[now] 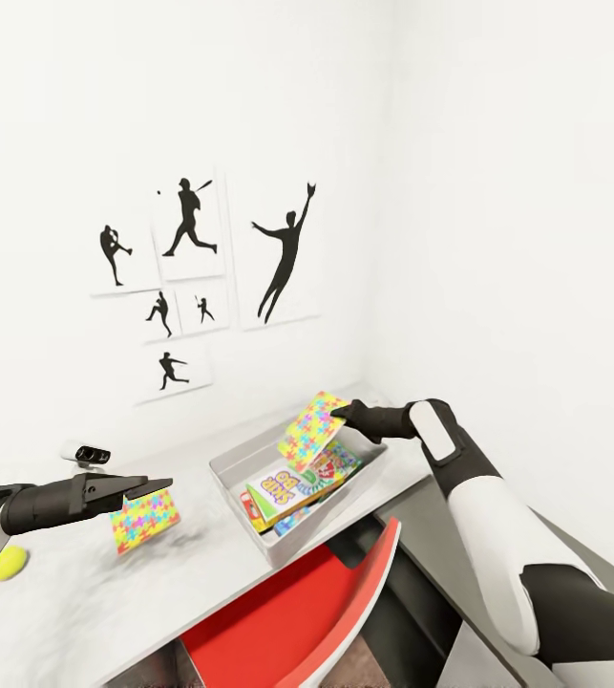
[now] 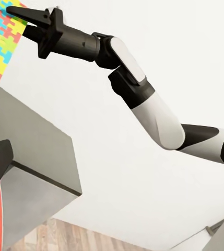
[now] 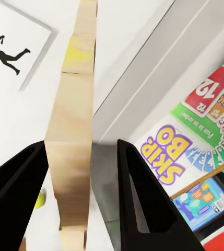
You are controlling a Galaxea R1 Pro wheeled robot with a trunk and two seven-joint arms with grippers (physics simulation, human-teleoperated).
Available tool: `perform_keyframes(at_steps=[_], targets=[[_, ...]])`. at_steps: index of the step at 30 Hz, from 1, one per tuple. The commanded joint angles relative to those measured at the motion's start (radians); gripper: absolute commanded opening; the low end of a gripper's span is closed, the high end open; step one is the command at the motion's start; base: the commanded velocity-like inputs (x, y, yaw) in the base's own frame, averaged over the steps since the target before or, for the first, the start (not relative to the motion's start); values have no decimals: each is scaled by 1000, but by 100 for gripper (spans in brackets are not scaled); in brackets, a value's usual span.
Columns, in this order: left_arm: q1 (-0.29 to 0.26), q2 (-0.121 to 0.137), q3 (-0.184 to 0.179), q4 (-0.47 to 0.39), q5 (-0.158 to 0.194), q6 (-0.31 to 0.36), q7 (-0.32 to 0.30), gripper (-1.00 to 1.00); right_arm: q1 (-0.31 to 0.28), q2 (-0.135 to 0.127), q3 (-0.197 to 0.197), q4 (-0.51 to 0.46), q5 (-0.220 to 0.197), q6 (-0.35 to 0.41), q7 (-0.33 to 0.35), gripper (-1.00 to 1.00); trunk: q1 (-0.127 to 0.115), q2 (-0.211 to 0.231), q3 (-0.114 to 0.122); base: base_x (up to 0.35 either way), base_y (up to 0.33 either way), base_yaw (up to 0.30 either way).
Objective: Put all the toys in the child's room - the three board games (two on the bed and one on the table), the two jigsaw puzzles on the table, and the tennis ball on the table - inside the toy box on the table in the child's room.
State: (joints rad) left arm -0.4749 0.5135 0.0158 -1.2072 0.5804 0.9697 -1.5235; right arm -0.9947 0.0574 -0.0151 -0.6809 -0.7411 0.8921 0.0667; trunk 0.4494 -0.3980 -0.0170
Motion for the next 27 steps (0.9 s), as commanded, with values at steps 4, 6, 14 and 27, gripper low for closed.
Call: perform_keyframes(at_steps=[4,6,14,27], targets=[[-1,0,-1,0,1,11,-3,100,-1,-20,-2,0,8,3,27,-100,1,-2,-8,0,0,0],[-1,0,-1,0,1,11,-3,100,-1,-27,-2,0,8,2,42,-100,1,-2,-12,0,0,0],[-1,-2,-1,0,1,11,-3,100,-1,-35,0,0,18,-1,105,-100,1,-2,-25,0,0,0],[-1,-3,-2,0,-1,11,-3,100,1,-34,8,1,17,-27,120,-100,1,-2,-46,7,66,0]])
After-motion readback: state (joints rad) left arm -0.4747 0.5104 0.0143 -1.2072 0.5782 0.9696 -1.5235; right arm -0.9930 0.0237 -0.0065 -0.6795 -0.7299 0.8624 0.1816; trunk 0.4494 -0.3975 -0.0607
